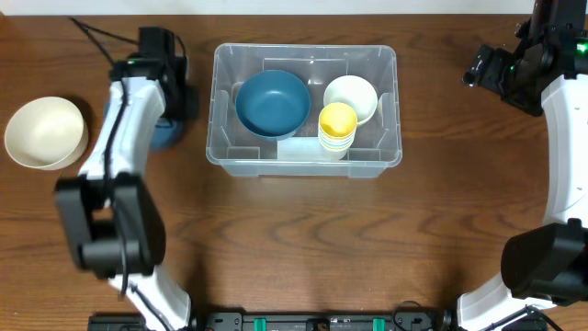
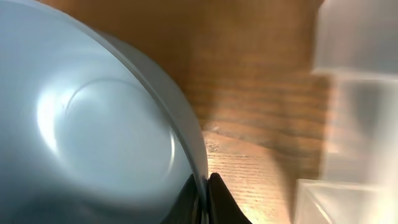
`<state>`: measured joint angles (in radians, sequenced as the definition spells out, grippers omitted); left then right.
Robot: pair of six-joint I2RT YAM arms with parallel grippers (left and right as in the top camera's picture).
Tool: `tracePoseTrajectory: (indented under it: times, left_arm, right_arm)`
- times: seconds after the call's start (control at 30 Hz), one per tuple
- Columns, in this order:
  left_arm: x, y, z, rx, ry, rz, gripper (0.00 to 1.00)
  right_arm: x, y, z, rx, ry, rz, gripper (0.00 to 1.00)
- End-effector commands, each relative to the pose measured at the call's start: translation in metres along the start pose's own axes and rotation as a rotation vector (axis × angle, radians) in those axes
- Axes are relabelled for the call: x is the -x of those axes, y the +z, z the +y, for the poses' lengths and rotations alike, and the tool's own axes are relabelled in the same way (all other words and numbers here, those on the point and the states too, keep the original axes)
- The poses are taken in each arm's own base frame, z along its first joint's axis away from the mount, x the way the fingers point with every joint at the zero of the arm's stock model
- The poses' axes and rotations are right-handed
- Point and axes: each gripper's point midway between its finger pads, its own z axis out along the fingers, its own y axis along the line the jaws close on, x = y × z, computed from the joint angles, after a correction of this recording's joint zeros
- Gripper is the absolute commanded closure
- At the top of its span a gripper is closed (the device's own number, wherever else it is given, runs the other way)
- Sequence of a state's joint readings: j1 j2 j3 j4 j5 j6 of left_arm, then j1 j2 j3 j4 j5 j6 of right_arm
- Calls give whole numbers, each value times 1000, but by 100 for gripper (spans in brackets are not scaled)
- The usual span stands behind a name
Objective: Pack container
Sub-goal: 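Grasp the dark blue bowl rim with the left gripper, then carry the dark blue bowl into the bin's left side, release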
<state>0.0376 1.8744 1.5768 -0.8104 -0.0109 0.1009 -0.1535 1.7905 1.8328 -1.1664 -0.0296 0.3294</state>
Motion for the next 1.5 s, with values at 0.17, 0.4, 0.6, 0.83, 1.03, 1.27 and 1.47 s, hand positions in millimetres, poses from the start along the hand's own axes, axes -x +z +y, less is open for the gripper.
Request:
tracePoseTrajectory:
  times: [0.17, 0.4, 0.6, 0.83, 1.03, 1.27, 1.47]
  left_arm:
    - [28, -121, 23, 87, -49, -281, 94]
    - [28, -165, -37, -120, 39, -382, 94]
    - [21, -165, -102, -196, 189, -371, 94]
    - [9, -148, -148, -238, 297, -316, 94]
    - [2, -127, -175, -257, 351, -267, 94]
    - [-2, -101, -208, -275, 444, -238, 94]
    - [-5, -82, -219, -277, 463, -207, 94]
  right_arm:
    - [5, -9, 0, 4, 9, -26, 1]
    - [5, -9, 0, 4, 9, -26, 1]
    - [5, -9, 0, 4, 9, -26, 1]
    - [5, -9, 0, 4, 9, -26, 1]
    - [5, -9, 0, 4, 9, -26, 1]
    - [5, -9, 0, 4, 9, -26, 1]
    - [5, -9, 0, 4, 9, -26, 1]
